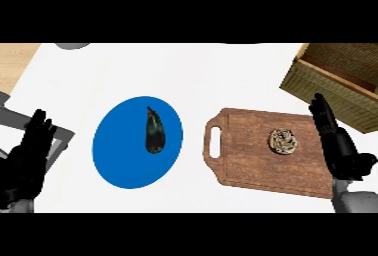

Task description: Pick the cupcake from the cutting board and place it in the basket

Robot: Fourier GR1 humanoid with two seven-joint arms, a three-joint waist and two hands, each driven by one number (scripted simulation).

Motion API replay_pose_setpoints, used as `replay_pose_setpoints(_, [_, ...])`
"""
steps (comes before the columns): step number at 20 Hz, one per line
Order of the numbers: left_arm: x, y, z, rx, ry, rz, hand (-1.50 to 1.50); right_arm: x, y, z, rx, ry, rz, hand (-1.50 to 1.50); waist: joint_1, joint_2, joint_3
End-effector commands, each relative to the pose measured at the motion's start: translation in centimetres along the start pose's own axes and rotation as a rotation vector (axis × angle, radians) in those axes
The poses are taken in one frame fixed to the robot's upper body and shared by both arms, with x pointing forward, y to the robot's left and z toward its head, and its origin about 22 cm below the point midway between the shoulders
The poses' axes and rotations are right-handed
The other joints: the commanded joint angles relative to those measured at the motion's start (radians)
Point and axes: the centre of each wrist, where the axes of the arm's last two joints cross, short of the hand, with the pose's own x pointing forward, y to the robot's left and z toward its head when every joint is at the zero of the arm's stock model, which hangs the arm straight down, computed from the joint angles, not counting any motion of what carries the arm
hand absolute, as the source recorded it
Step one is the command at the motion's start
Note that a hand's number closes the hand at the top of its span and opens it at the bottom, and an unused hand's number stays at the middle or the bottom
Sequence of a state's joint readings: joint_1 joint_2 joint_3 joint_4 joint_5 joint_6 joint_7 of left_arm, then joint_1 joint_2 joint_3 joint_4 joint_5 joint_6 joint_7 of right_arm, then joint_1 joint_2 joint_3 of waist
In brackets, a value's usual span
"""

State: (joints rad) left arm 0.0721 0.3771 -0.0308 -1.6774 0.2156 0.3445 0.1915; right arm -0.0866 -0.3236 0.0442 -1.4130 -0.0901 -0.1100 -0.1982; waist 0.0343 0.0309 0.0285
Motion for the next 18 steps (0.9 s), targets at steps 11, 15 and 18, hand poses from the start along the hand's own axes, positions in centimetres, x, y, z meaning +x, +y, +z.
replay_pose_setpoints(11, [1.8,-2.0,-2.6,-0.256,-0.010,-0.069,0.00,11.4,6.1,-6.6,1.062,-0.757,-0.101,-1.50,-0.003,-0.012,-0.025])
replay_pose_setpoints(15, [2.1,-1.4,-4.5,-0.227,0.022,-0.076,0.00,8.3,8.1,-3.8,1.016,-0.855,-0.147,-1.50,-0.038,-0.029,-0.028])
replay_pose_setpoints(18, [1.7,-1.3,-6.5,-0.236,0.021,-0.055,0.00,11.5,6.6,-4.0,1.007,-0.759,-0.044,-1.50,-0.043,-0.031,-0.029])
